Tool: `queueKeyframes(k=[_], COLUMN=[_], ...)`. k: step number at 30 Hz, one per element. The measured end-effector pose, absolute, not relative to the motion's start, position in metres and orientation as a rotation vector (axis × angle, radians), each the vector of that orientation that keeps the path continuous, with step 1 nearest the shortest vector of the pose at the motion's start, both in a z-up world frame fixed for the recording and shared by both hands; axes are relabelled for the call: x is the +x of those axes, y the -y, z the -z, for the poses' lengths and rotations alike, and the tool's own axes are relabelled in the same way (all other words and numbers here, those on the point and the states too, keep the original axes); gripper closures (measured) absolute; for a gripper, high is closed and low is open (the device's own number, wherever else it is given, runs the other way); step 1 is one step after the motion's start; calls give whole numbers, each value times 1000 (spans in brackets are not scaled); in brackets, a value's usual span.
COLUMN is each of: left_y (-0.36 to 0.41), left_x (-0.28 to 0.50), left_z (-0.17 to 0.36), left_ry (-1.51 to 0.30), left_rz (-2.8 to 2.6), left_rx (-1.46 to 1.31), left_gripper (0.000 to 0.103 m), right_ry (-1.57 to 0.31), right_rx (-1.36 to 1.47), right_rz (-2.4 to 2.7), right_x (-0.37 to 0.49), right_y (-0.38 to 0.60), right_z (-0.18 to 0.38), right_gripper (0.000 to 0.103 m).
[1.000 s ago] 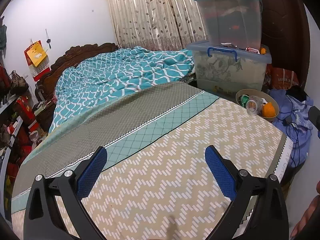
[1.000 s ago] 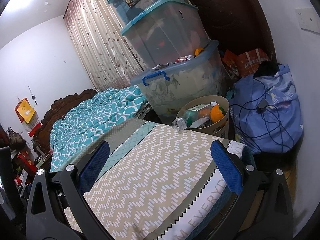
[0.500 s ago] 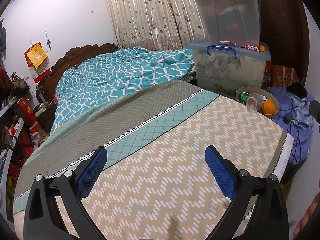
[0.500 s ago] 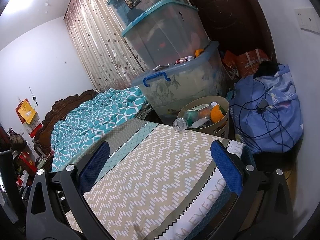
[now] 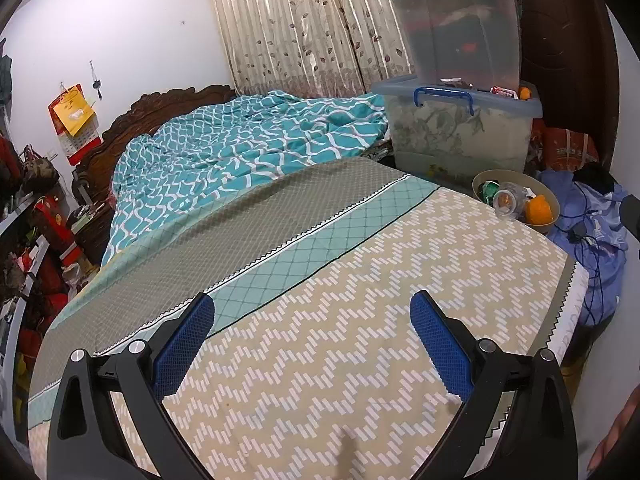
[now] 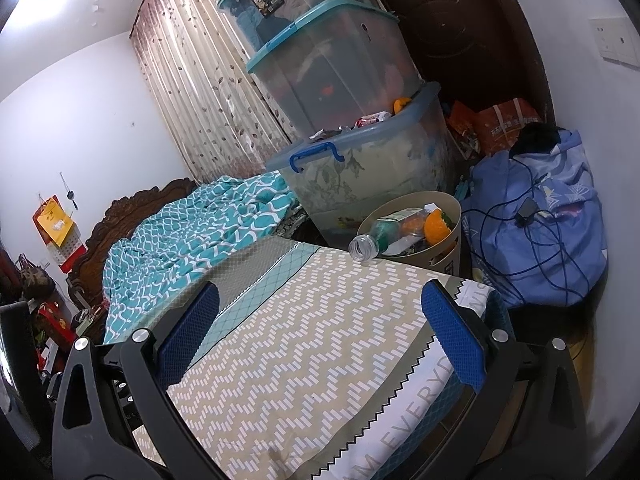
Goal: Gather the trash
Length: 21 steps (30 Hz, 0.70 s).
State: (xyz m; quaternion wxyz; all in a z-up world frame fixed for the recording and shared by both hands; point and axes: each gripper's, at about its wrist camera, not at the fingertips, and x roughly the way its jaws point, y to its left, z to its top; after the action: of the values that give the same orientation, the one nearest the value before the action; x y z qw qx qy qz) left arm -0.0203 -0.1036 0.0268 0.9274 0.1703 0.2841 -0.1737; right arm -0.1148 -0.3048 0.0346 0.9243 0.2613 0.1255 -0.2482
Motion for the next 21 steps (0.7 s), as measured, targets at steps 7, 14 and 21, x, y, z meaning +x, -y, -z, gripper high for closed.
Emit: queueKeyframes(k=[7, 14, 21], left_y=[101, 100, 99], left_x=[-19, -17, -15], left_z=[-24, -22, -19], left_ry=[-584, -588, -593], left_rz=[353, 355, 352], left_rx=[355, 360, 365], left_gripper=[8, 8, 8], right_ry=[-260, -265, -271], right_rx=[536, 534, 535], right_rz=[509, 506, 504], right_x=[-114, -110, -109], right_y=[304, 302, 303], right_z=[-34, -33, -30], right_gripper=[3, 3, 3])
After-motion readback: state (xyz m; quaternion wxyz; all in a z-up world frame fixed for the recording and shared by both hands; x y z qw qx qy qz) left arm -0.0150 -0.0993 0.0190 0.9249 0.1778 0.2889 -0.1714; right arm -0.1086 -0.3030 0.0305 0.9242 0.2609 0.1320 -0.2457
